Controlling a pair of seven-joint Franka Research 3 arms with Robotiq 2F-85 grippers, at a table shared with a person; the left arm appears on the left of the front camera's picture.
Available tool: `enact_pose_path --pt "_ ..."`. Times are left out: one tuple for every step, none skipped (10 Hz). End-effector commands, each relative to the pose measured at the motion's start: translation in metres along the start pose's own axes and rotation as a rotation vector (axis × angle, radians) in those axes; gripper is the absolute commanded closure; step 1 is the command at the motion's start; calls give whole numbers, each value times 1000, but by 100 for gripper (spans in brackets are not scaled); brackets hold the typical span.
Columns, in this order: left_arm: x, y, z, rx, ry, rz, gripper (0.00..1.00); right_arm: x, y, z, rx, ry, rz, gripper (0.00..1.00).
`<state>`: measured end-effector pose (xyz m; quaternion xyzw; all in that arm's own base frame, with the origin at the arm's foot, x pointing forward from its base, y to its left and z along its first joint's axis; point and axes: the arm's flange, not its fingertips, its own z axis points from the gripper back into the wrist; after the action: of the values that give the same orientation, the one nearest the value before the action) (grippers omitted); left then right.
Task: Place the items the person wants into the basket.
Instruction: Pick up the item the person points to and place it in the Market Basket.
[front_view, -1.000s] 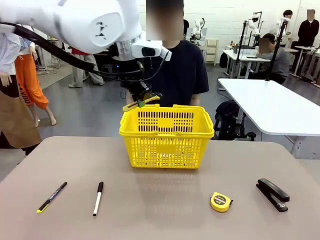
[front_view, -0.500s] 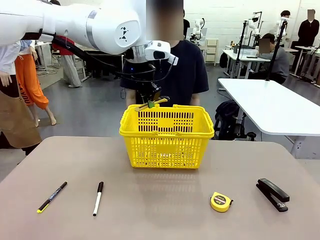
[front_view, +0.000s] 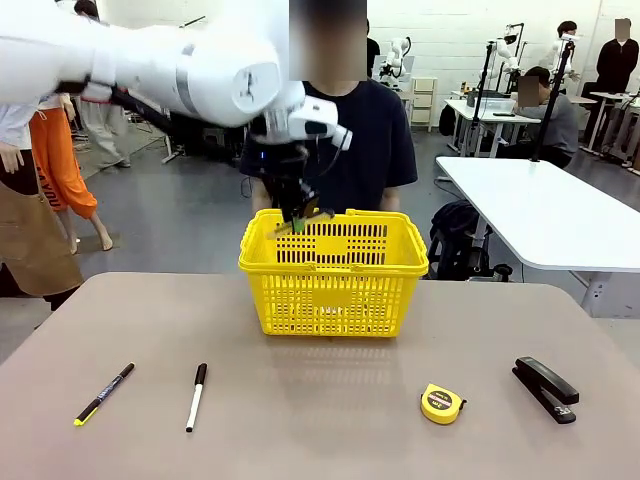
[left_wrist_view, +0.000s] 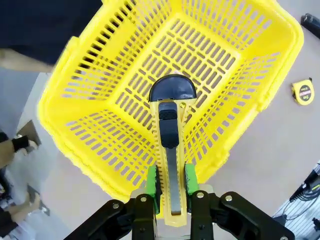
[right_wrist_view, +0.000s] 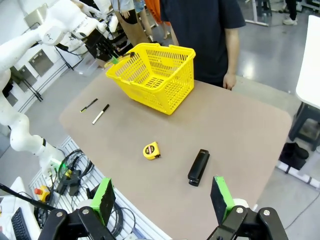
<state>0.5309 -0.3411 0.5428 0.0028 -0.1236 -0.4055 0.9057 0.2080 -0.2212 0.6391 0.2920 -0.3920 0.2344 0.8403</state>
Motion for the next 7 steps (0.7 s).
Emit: enact_pose_path --pt "-6 20 -54 -72 -4 34 74 2 0 -1 19 -15 11 0" --pt "-7 27 -68 -106 -8 25 74 2 0 -1 19 -15 11 0" --pt "-6 31 -82 -120 -8 7 74 2 0 -1 19 -15 11 0" --pt "-3 34 -93 -122 -6 3 74 2 0 -1 19 -15 11 0" --pt "1 35 -103 -127 -4 1 74 2 0 -1 19 -15 11 0" --pt "3 34 -113 -120 13 -4 74 2 0 -1 19 -15 11 0" --pt "4 33 -122 -120 35 -7 74 2 0 -1 19 -15 11 0"
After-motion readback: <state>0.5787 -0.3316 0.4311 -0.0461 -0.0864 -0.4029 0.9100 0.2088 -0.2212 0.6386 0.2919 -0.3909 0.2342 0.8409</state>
